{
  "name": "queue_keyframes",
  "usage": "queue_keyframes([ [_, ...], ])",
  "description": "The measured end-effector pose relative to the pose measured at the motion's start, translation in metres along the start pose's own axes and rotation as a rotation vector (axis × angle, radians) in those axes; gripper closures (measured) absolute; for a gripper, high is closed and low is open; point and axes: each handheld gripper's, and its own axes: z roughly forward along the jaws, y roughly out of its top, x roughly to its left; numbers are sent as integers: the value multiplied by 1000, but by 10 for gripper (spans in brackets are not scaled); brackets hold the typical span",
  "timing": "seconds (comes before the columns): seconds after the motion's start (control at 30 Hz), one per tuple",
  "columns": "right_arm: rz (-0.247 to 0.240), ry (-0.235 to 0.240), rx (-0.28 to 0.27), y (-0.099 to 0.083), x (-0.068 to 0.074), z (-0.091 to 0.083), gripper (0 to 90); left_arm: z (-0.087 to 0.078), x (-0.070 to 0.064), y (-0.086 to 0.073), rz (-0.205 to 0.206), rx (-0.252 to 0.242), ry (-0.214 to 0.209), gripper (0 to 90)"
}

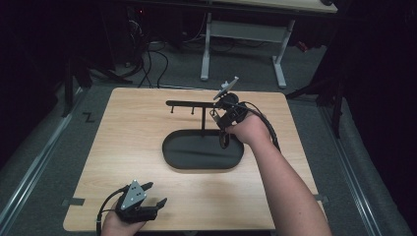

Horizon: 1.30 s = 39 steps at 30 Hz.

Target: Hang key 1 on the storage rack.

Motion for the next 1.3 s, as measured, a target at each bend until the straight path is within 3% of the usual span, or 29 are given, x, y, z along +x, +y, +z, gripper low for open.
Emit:
queue_keyframes([
  [0.5, 31, -25, -21, 8, -7, 12, 798, -1, 1, 0, -7, -6, -5, 274],
  [0.87, 6, -43, -19, 5, -4, 13, 726, 0, 2, 1, -6, -2, -10, 275],
  [1.13, 15, -30, -44, -25, -3, 1, 656, 3, 0, 0, 4, 7, -10, 275],
  [1.3, 22, -36, -62, -57, -3, -3, 570, 5, -1, 1, 6, 12, -11, 275],
])
